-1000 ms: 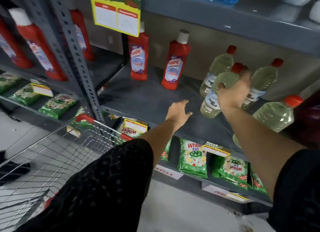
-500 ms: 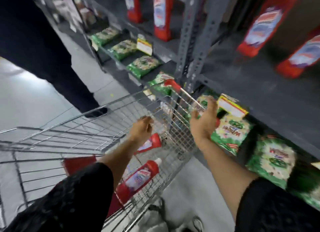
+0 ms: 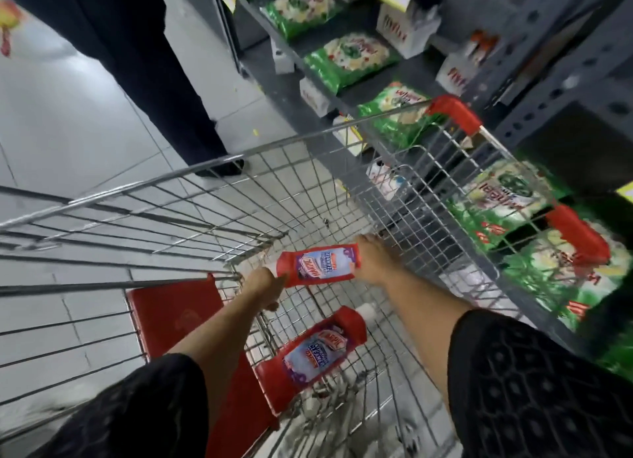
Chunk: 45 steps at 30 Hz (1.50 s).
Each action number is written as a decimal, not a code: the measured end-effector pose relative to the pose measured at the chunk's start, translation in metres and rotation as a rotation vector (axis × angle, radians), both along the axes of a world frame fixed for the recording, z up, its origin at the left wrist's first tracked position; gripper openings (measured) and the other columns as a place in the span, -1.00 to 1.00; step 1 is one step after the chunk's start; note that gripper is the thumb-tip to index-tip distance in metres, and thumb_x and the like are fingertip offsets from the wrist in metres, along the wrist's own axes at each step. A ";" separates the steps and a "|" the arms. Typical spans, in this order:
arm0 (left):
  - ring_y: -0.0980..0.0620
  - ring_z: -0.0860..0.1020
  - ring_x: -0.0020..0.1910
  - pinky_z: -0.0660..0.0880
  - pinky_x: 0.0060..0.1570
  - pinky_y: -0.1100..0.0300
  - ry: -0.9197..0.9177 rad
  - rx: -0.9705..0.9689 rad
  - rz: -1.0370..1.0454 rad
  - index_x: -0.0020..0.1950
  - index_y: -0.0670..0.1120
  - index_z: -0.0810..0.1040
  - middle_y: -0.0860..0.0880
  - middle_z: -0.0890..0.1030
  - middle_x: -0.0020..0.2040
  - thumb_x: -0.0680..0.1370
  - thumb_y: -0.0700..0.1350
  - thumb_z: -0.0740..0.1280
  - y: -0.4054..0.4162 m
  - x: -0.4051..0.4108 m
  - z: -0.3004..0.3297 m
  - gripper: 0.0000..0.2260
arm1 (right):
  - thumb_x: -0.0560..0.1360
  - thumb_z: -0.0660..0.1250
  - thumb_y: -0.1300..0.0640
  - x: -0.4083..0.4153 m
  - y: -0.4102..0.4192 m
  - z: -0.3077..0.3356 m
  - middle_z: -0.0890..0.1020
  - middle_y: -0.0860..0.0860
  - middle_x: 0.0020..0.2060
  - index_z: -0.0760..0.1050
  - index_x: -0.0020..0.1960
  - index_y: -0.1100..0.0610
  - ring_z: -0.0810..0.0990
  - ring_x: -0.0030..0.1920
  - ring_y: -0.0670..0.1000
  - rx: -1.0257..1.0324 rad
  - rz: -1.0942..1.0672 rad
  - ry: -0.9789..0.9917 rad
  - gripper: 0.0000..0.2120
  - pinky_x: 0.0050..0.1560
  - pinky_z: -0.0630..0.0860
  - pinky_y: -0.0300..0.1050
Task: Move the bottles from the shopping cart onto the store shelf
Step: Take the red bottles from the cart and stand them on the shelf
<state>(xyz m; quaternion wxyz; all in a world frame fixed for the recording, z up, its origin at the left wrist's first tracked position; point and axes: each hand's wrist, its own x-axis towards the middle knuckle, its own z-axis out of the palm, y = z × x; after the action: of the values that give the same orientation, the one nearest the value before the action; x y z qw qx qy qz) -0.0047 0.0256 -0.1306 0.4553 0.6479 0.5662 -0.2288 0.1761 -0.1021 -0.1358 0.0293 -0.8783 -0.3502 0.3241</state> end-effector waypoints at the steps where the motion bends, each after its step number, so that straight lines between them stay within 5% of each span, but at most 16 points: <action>1: -0.01 0.57 -0.35 0.58 -0.39 0.18 -0.033 -0.110 0.137 -0.07 -0.24 0.48 -0.15 0.57 -0.17 0.60 0.07 0.21 -0.001 0.002 -0.011 -0.65 | 0.30 0.55 0.14 0.003 0.002 -0.006 0.49 0.11 0.18 0.35 0.35 0.13 0.46 0.21 0.14 -0.035 0.035 0.003 -0.32 0.26 0.46 0.12; 8: -0.07 0.58 -0.16 0.61 -0.21 0.12 -0.280 -0.277 0.658 0.08 -0.20 0.51 -0.18 0.59 -0.03 0.41 0.39 0.26 -0.008 0.006 -0.076 -0.34 | 0.17 0.63 -0.01 0.012 0.007 -0.040 0.36 0.13 0.35 0.19 0.46 0.09 0.33 0.35 0.19 -0.217 0.318 -0.087 0.00 0.38 0.33 0.17; 15: -0.16 0.61 0.05 0.60 -0.11 0.09 -0.458 -0.417 0.937 0.25 -0.24 0.42 -0.24 0.61 0.08 0.42 0.21 0.41 -0.011 0.014 -0.065 -0.38 | 0.09 0.67 0.05 0.000 -0.007 -0.024 0.46 0.08 0.27 0.20 0.46 0.10 0.43 0.27 0.15 -0.168 0.171 0.107 0.06 0.35 0.39 0.12; 17: -0.13 0.63 0.02 0.60 -0.29 0.18 -0.540 -0.403 0.935 0.27 -0.24 0.40 -0.24 0.62 0.09 0.42 0.19 0.42 -0.014 0.018 -0.048 -0.37 | 0.10 0.68 0.10 0.006 -0.008 -0.007 0.53 0.07 0.17 0.30 0.36 0.08 0.52 0.18 0.13 -0.128 0.129 0.142 -0.07 0.22 0.50 0.05; 19: -0.11 0.65 0.01 0.61 -0.26 0.17 -0.622 -0.401 0.951 0.27 -0.23 0.39 -0.22 0.64 0.09 0.41 0.15 0.44 -0.015 0.026 -0.021 -0.39 | 0.11 0.67 0.17 0.015 -0.013 0.011 0.57 0.05 0.03 0.34 0.22 0.05 0.61 0.02 0.09 -0.088 0.058 0.199 -0.21 -0.04 0.61 -0.04; 21: -0.10 0.66 0.01 0.62 -0.07 0.10 -0.690 -0.369 0.907 0.26 -0.20 0.37 -0.21 0.64 0.08 0.41 0.10 0.47 -0.019 0.036 0.010 -0.42 | 0.10 0.66 0.23 0.022 -0.021 0.032 0.60 0.05 -0.03 0.35 0.20 0.05 0.65 -0.10 0.06 -0.059 -0.014 0.268 -0.22 -0.26 0.65 -0.09; 23: -0.08 0.66 -0.04 0.60 0.02 0.04 -0.761 -0.251 0.838 0.22 -0.16 0.38 -0.18 0.62 0.07 0.41 0.02 0.48 -0.026 0.048 0.046 -0.50 | 0.05 0.66 0.26 0.029 -0.029 0.055 0.64 0.04 -0.03 0.41 0.18 0.03 0.68 -0.14 0.05 -0.024 -0.065 0.315 -0.22 -0.28 0.68 -0.03; 29: 0.12 0.67 -0.17 0.57 -0.28 0.35 -0.983 -0.021 0.630 0.17 -0.04 0.48 -0.01 0.65 -0.02 0.37 -0.12 0.53 -0.053 0.092 0.163 -0.58 | -0.02 0.70 0.13 0.045 -0.060 0.126 0.71 0.00 -0.03 0.58 0.08 0.04 0.70 -0.05 0.03 0.115 -0.226 0.400 -0.31 -0.01 0.67 0.00; 33: 0.24 0.64 -0.29 0.55 -0.33 0.37 -1.102 -0.001 0.433 0.06 -0.03 0.56 -0.06 0.66 -0.03 0.35 -0.26 0.53 -0.074 0.132 0.236 -0.66 | 0.01 0.70 0.10 0.058 -0.092 0.185 0.72 -0.03 -0.04 0.64 0.09 0.08 0.68 -0.09 -0.07 0.265 -0.372 0.371 -0.35 0.00 0.65 -0.09; 35: 0.12 0.68 -0.17 0.62 -0.20 0.22 -1.154 -0.012 0.298 0.01 0.02 0.56 -0.07 0.68 -0.03 0.32 -0.25 0.56 -0.093 0.152 0.271 -0.65 | 0.07 0.70 0.12 0.066 -0.110 0.212 0.70 -0.07 -0.07 0.64 0.09 0.09 0.65 -0.09 -0.11 0.331 -0.427 0.314 -0.39 -0.04 0.58 -0.24; 38: -0.15 0.66 -0.04 0.63 -0.05 -0.05 -1.218 0.014 0.113 0.02 -0.04 0.59 -0.14 0.69 -0.04 0.22 -0.15 0.63 -0.121 0.181 0.312 -0.57 | -0.01 0.71 0.01 0.081 -0.137 0.244 0.71 -0.11 -0.05 0.63 0.08 0.05 0.67 -0.05 -0.12 0.436 -0.544 0.281 -0.33 0.03 0.62 -0.15; 42: 0.17 0.61 -0.27 0.56 -0.24 0.28 -1.317 0.087 -0.104 -0.03 -0.05 0.59 0.03 0.66 -0.19 0.17 -0.08 0.64 -0.156 0.217 0.360 -0.56 | -0.06 0.68 -0.02 0.104 -0.172 0.286 0.73 -0.09 -0.11 0.66 -0.04 0.06 0.69 -0.05 -0.09 0.561 -0.700 0.188 -0.40 0.05 0.63 -0.04; 45: 0.17 0.60 -0.20 0.57 -0.18 0.28 -1.343 0.059 -0.245 0.04 -0.06 0.54 0.02 0.65 -0.11 0.21 -0.09 0.64 -0.176 0.244 0.389 -0.52 | -0.02 0.70 0.01 0.124 -0.192 0.319 0.72 -0.06 -0.11 0.67 -0.03 0.07 0.68 -0.05 -0.07 0.582 -0.731 0.081 -0.42 0.06 0.61 -0.10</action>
<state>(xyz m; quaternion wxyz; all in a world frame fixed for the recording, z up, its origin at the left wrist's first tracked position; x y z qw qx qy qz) 0.2394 -0.1504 0.2580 0.6608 0.7210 0.0893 0.1885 0.3005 -0.2937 0.1836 0.4004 -0.8860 -0.0926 0.2146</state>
